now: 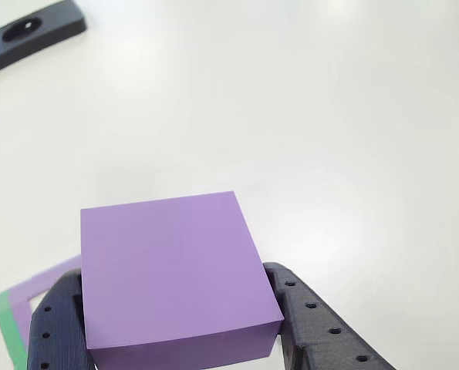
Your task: Tower of hanoi
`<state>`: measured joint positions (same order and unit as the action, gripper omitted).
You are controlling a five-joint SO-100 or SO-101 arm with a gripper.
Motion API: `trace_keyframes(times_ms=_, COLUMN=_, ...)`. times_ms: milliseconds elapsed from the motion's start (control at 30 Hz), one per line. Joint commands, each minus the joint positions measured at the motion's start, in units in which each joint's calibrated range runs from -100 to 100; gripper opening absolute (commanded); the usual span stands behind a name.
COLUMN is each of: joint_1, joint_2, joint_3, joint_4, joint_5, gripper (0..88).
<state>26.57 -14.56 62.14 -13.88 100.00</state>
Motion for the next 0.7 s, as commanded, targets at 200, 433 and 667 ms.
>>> trace_keyframes(times_ms=200, joint_1=0.5, joint_2=-25.8, joint_3=-36.2, joint_4=72.3, joint_5=0.0, gripper=14.1)
trace_keyframes(times_ms=433, joint_1=-4.2, joint_2=-24.5, joint_3=-68.6, joint_4=103.8, joint_5=0.0, gripper=14.2)
trace_keyframes(times_ms=667, joint_1=-12.7, joint_2=-26.1, joint_3=-74.5, joint_4=109.3, joint_5=0.0, gripper=13.9)
